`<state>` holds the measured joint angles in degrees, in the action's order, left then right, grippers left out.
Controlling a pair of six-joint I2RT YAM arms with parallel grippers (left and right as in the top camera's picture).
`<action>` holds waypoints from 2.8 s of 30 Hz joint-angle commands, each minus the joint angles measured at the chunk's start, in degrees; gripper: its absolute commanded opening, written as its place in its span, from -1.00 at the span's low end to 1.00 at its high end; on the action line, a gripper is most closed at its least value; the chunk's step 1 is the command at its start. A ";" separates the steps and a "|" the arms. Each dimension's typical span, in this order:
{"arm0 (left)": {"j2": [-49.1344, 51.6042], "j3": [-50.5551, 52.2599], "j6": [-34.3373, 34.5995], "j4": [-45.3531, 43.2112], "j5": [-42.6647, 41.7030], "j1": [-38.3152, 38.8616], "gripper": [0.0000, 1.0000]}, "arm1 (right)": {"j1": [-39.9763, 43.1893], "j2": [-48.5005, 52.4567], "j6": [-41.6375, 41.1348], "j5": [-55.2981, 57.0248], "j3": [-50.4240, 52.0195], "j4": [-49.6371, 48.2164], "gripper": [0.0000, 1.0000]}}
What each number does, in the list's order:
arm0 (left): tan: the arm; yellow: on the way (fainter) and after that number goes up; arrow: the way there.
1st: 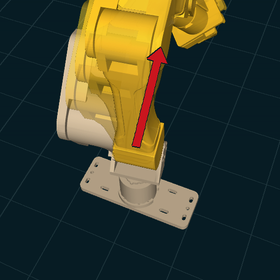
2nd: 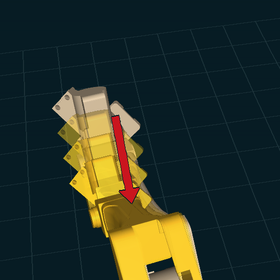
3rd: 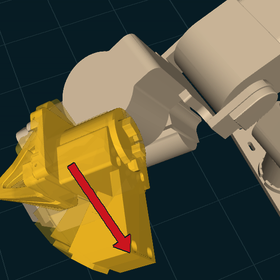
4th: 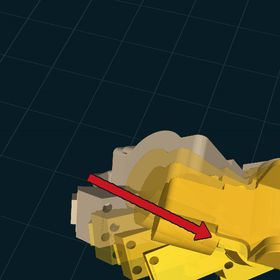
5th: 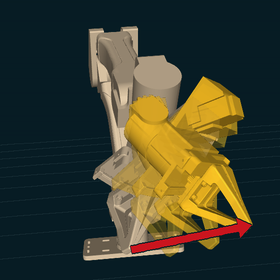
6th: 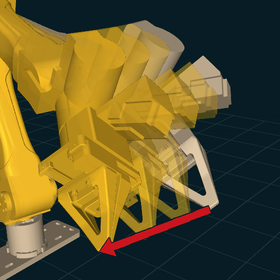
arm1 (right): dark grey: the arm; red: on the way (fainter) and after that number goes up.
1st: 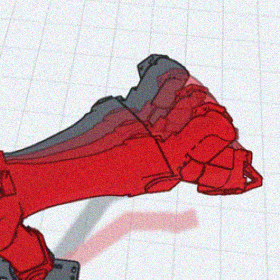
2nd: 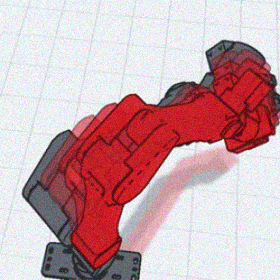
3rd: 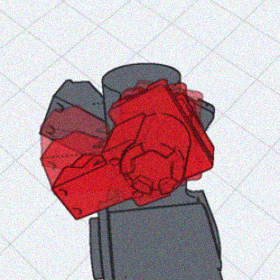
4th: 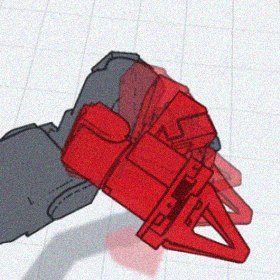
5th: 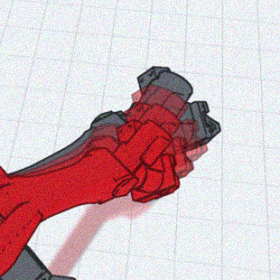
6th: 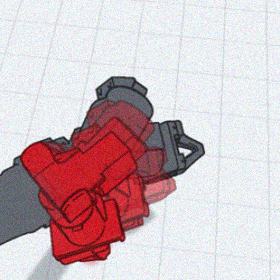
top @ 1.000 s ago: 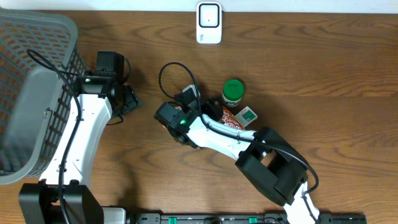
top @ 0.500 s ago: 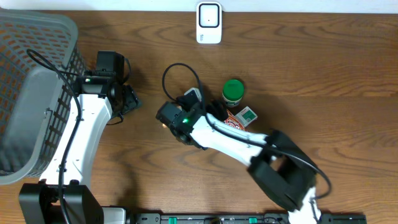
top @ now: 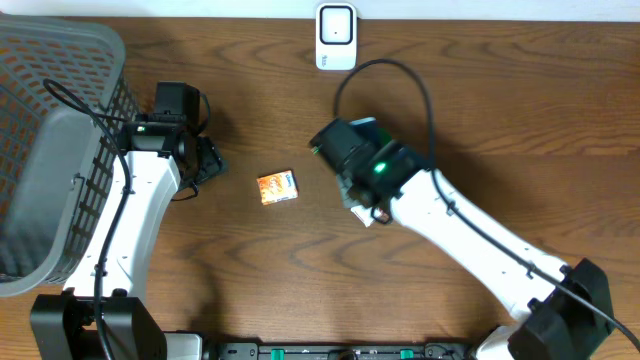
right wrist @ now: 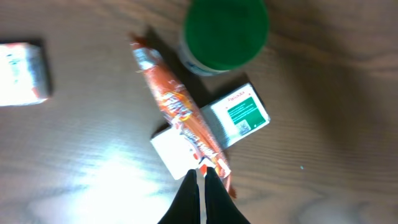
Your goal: Scan the item barcode
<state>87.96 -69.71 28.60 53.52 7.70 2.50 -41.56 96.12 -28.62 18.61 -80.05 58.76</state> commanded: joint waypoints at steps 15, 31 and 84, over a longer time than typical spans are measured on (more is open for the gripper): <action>0.02 0.50 -0.31 0.04 0.92 -0.20 0.73 | 10.08 0.68 9.18 -8.63 17.35 -22.56 -0.98; 0.02 0.50 -0.31 0.04 0.92 -0.20 0.72 | 9.25 0.70 10.95 -18.69 21.44 -26.27 -0.98; 0.02 0.50 -0.31 0.04 0.92 -0.20 0.72 | 12.83 16.98 1.01 -41.38 21.11 -48.17 0.88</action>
<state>87.99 -69.71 28.47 53.52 7.70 2.50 -29.56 108.55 -26.61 -21.65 -60.01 10.11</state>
